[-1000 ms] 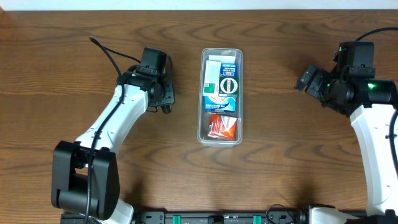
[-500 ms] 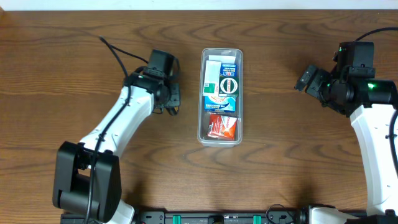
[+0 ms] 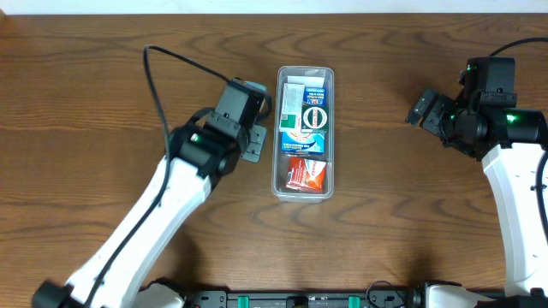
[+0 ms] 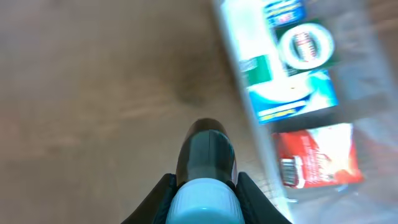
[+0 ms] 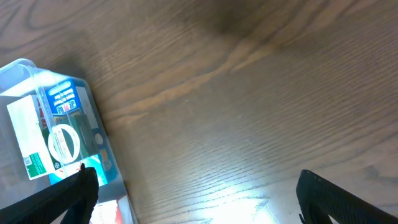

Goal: Pack container

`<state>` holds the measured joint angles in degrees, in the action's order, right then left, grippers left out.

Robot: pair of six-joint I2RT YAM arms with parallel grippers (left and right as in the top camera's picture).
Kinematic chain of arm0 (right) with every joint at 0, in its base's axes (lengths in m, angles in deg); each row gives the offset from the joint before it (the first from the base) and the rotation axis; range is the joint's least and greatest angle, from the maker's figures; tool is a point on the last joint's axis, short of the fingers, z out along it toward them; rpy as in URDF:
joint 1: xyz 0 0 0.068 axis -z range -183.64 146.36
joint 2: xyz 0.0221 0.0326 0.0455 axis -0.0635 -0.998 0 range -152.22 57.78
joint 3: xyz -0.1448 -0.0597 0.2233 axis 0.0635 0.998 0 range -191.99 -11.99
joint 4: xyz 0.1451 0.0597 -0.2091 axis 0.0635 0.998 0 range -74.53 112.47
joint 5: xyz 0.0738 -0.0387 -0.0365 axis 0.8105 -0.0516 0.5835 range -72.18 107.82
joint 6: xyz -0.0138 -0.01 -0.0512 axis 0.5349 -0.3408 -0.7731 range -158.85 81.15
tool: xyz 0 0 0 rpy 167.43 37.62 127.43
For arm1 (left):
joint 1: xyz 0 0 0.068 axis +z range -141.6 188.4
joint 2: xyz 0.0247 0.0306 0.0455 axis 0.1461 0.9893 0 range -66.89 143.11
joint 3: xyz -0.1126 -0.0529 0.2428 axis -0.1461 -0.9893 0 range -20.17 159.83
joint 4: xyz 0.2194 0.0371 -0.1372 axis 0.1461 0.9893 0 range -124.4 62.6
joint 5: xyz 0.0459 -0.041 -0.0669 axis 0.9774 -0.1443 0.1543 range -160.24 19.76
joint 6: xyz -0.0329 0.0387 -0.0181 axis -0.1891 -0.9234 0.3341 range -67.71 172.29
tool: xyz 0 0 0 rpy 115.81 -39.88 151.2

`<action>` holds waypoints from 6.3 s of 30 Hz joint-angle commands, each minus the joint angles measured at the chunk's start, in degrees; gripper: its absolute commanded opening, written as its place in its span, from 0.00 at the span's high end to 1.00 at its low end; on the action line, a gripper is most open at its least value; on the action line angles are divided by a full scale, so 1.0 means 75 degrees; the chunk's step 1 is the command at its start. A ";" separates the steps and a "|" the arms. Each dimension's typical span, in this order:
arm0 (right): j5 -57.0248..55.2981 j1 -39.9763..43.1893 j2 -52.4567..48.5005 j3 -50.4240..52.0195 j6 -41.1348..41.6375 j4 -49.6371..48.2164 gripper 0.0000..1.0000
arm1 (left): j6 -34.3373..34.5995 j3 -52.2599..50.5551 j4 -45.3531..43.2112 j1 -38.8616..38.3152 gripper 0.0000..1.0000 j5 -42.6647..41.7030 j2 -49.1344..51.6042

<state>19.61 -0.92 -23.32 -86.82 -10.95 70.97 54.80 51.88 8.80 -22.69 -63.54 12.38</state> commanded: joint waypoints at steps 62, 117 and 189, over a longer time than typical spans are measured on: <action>0.0020 0.0044 0.0125 -0.0015 0.0047 0.0006 0.01 | -0.5505 0.0195 -0.2200 -0.2055 0.92 -0.0746 0.2591; 0.0020 0.0044 0.0125 -0.0015 0.0047 0.0009 0.01 | -0.1644 0.0297 -0.1003 -0.0860 0.02 -0.0560 0.0286; -0.0166 -0.0102 1.0040 0.7204 -0.3698 -0.1457 0.01 | 0.1769 0.0268 0.0784 0.4357 0.02 0.0624 -0.0679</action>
<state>15.63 -1.25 48.63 -35.59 -36.89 60.70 67.52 53.70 14.63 9.77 -58.75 6.96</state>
